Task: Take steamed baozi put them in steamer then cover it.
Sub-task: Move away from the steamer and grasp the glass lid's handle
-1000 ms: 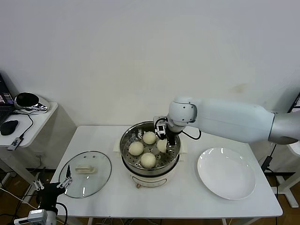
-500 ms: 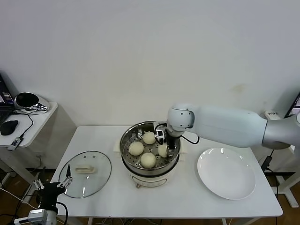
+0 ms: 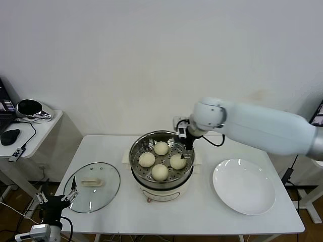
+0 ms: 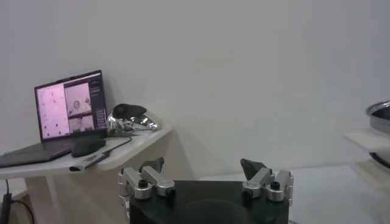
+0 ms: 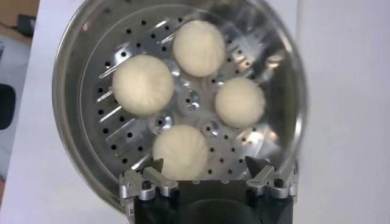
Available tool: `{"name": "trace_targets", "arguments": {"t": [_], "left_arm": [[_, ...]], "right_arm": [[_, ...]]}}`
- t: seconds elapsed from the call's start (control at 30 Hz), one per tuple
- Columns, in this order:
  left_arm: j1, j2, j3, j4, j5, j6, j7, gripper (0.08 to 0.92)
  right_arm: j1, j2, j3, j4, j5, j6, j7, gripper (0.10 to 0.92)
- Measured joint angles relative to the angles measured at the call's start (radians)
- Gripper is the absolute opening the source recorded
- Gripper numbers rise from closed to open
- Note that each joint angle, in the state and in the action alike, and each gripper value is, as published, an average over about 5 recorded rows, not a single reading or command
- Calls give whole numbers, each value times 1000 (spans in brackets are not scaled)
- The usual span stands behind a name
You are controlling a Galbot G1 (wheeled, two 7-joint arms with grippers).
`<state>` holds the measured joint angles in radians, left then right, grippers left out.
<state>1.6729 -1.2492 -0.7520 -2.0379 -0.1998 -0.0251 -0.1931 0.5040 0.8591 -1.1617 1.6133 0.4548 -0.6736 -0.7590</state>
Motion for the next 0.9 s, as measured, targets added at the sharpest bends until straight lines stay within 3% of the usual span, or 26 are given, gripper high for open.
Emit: {"name": "trace_targets", "arguments": {"t": [0.23, 0.43, 0.63, 0.9], "left_arm": [[-1, -5, 1, 3, 3, -9, 0, 823], [-12, -16, 15, 16, 30, -30, -3, 823], [-17, -27, 32, 37, 96, -53, -17, 823], [-10, -24, 45, 62, 220, -72, -38, 823]], "right_arm": [[-243, -184, 252, 132, 40, 150, 252, 823], [-623, -237, 628, 194, -15, 346, 432, 823], [-1022, -140, 1027, 229, -138, 558, 510, 823], [-1496, 120, 1500, 283, -273, 768, 527, 823]]}}
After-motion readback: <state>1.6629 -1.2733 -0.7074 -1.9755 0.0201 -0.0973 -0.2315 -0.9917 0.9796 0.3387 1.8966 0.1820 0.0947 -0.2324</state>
